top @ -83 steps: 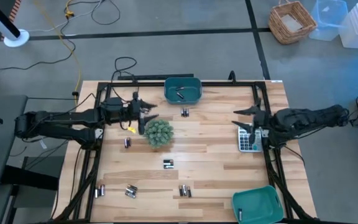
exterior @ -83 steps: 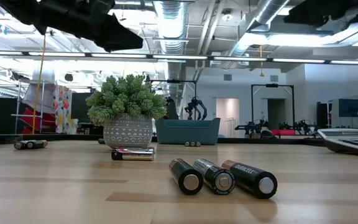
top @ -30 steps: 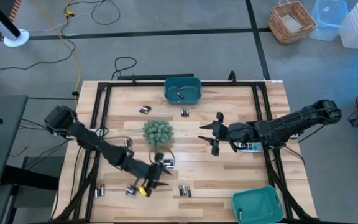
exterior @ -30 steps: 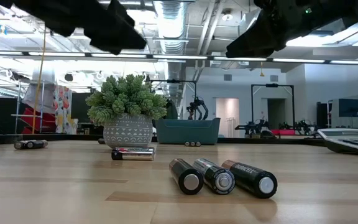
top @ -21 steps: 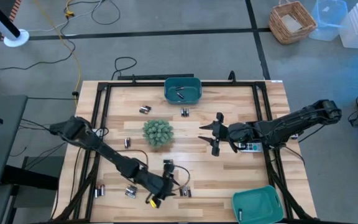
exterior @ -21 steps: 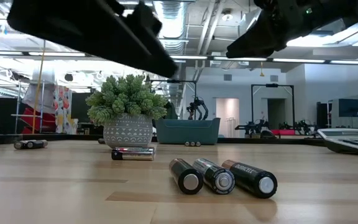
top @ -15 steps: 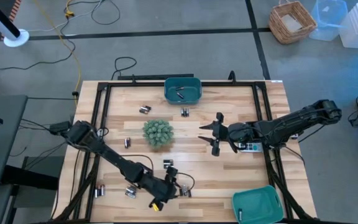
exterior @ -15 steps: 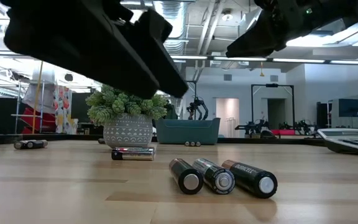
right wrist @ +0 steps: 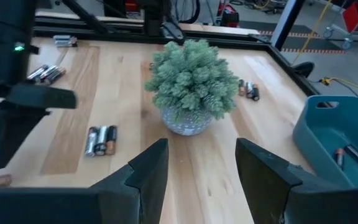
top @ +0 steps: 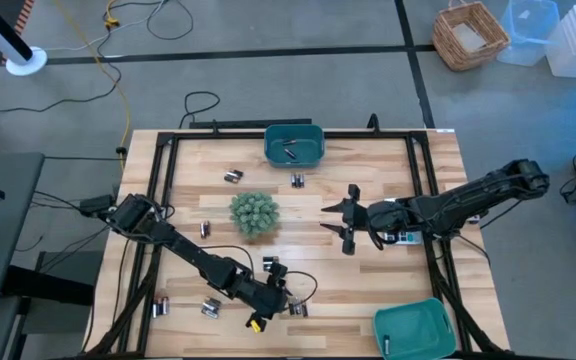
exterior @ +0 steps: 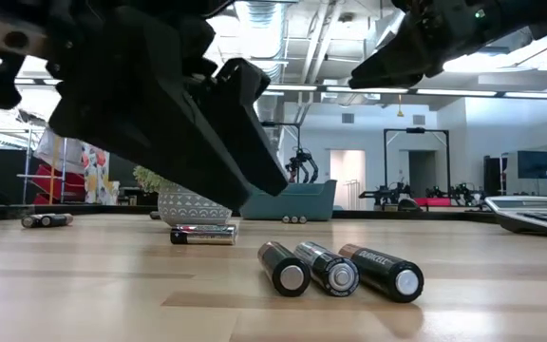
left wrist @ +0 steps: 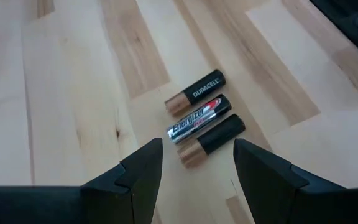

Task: Sort batteries
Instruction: Put the black battery into the blue bin

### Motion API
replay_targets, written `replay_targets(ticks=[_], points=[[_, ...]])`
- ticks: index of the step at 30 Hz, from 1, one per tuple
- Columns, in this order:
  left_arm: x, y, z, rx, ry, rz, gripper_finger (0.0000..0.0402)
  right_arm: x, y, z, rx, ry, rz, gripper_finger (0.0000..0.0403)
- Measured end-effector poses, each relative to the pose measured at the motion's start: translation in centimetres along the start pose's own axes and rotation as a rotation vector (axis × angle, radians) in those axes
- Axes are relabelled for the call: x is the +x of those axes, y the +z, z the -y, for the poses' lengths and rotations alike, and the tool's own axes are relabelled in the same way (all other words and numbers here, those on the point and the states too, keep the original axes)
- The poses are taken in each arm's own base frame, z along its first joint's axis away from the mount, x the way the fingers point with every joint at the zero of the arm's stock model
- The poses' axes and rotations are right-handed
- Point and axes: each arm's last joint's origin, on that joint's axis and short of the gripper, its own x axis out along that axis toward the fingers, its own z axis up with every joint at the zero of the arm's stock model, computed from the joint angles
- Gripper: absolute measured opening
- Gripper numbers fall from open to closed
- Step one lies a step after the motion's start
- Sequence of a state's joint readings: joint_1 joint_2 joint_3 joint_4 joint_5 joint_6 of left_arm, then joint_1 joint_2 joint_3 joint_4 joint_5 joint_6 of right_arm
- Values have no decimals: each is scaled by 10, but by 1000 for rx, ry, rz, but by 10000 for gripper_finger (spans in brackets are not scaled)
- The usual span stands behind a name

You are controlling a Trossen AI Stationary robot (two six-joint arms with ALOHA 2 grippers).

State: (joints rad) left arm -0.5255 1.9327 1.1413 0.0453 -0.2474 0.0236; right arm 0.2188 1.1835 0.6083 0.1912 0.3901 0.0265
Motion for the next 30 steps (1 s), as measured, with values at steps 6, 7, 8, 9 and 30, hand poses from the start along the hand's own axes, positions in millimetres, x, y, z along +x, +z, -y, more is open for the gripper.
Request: replay_targets(ticks=[6, 7, 8, 9, 30], points=[[0, 2, 2, -64, -4, 25, 192, -2, -1, -5, -9, 18, -4, 201], [-1, 3, 3, -82, -6, 28, 192, -2, -1, -5, -10, 20, -3, 201], [-1, 3, 4, -99, -7, 30, 192, -2, -1, -5, -11, 22, -4, 201], [-1, 3, 5, -117, -5, 31, 192, -2, -1, -5, -11, 21, -4, 201], [21, -5, 39, -377, 156, 49, 271, -2, -2, -5, -5, 21, -12, 201]])
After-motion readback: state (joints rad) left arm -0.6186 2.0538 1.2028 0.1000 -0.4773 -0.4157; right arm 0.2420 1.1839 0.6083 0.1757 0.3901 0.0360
